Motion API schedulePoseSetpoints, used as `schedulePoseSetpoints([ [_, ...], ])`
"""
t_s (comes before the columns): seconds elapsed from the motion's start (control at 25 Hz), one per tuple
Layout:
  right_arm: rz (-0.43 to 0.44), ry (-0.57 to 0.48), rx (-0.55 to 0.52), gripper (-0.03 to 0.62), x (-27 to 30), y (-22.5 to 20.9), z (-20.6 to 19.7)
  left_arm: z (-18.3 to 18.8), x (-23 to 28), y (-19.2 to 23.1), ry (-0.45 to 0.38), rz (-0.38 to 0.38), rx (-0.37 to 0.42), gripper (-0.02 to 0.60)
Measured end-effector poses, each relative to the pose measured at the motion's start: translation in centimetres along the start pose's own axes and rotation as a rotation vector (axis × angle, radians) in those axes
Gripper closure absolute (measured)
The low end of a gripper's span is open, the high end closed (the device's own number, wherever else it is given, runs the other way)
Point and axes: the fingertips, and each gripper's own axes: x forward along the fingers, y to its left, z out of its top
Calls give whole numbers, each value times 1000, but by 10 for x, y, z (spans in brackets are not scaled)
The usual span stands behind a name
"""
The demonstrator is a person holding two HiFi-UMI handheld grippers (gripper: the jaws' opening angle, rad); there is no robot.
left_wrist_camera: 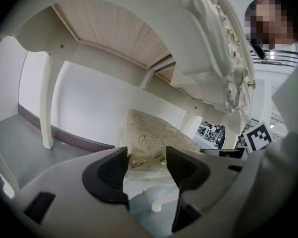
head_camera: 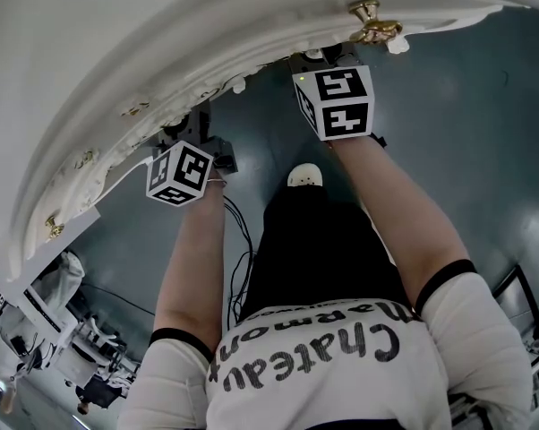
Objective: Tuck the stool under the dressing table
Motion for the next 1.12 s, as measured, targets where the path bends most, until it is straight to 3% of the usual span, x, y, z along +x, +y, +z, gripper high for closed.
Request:
schedulePoseSetpoints([
  [0.16,25,3,85,424,-12,-4,10,2,-19,-16,55,-15,-28,347],
  [0.28,39,36,152,422,-24,-3,10,5,-40,-42,114,-79,-6,353],
  [0.32,40,58,150,422,-29,-2,7,6,-48,-55,135,-113,7,379],
  [0.4,33,104,138,422,-39,1,2,13,-66,-79,165,-171,42,492],
  [0.56,18,153,144,422,-70,11,4,42,-103,-109,189,-178,108,549],
  [0.64,32,168,137,422,-89,22,8,63,-122,-125,179,-179,112,555],
  [0.76,56,168,134,422,-123,36,28,103,-147,-159,136,-238,100,558],
  [0.88,81,141,146,422,-164,49,58,144,-173,-195,83,-296,83,558],
  [1.12,154,65,168,422,-247,79,129,211,-228,-256,11,-328,90,560],
])
